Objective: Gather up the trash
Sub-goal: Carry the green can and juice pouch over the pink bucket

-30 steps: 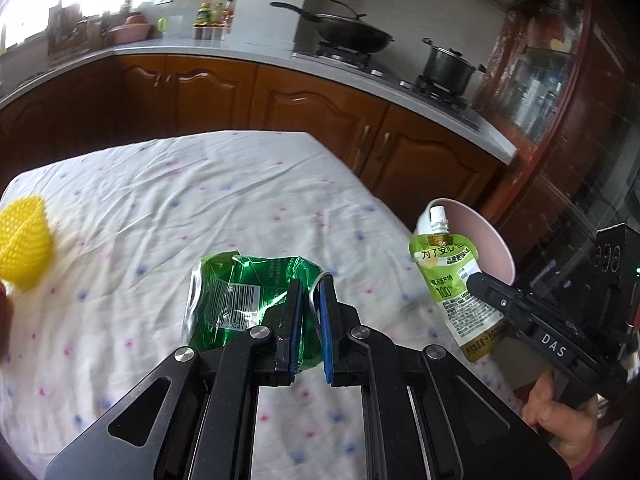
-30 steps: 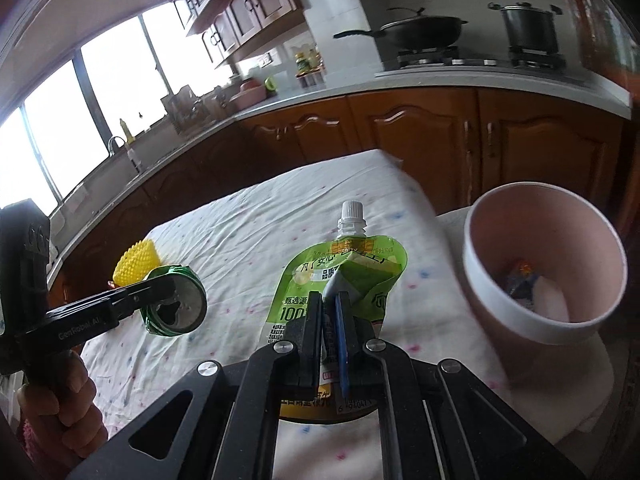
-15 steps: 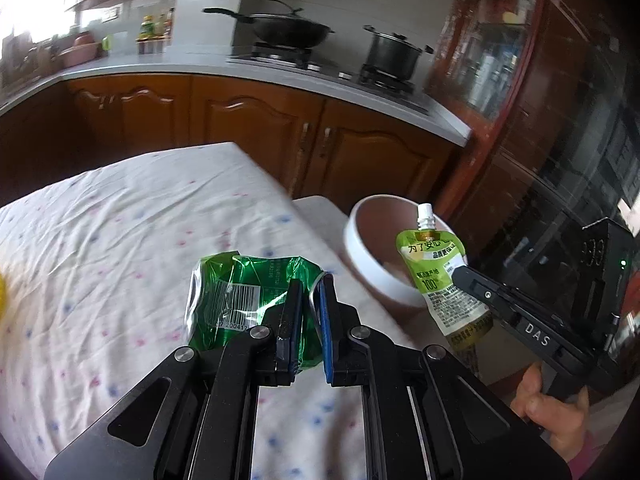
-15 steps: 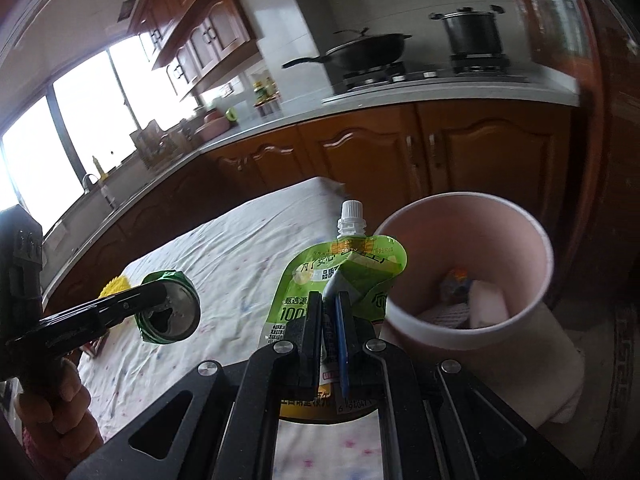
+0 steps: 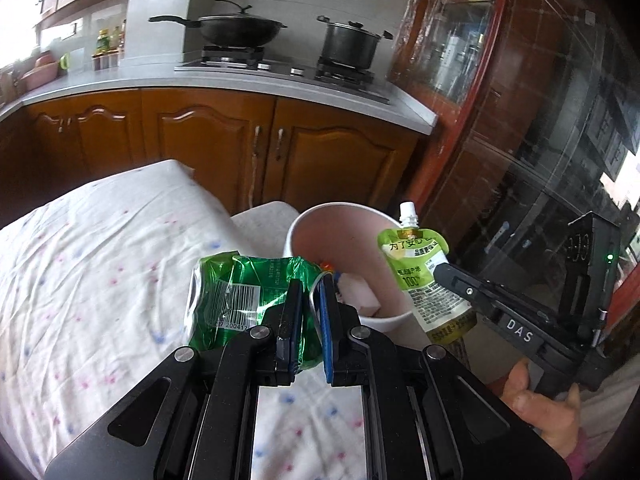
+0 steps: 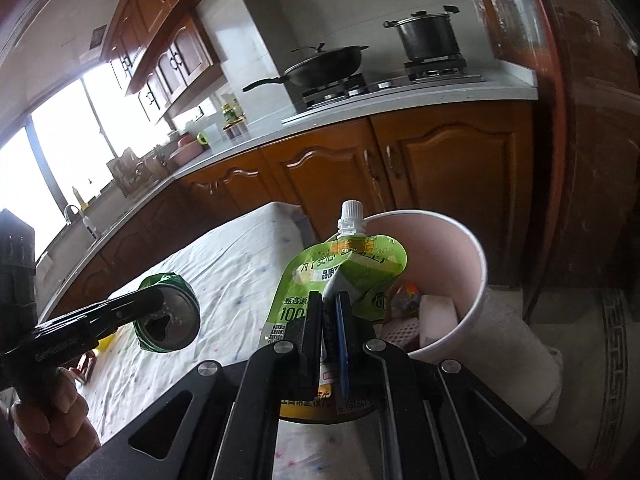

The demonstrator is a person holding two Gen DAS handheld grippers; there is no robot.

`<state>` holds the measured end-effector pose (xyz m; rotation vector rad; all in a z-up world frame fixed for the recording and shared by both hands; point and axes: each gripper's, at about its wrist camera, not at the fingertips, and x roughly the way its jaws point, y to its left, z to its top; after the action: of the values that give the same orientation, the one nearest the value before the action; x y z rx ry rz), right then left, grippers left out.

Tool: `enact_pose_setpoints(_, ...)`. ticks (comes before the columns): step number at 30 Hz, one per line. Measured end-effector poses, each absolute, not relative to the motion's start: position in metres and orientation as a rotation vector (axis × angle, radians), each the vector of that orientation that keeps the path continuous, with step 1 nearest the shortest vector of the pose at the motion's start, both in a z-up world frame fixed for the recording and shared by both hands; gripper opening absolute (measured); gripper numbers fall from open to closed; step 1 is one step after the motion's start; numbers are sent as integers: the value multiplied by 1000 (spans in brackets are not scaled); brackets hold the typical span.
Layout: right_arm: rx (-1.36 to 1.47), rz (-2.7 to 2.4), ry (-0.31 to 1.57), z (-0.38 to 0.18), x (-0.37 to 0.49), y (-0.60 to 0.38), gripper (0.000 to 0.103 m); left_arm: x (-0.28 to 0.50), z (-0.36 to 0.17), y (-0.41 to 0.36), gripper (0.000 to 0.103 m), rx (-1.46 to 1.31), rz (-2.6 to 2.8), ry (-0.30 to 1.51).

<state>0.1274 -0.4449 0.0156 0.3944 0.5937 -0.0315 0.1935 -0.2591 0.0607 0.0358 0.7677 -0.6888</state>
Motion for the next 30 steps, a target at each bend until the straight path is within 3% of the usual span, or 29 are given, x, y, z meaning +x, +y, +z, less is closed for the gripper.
enact_pose_setpoints(13,444,-65,616,6,150,-489,6,219,59,-329,7,78,-768,780)
enact_pose_setpoints(30,454,-54,704,-22,177,-511,7,252,13,-378,8,112,-779,913)
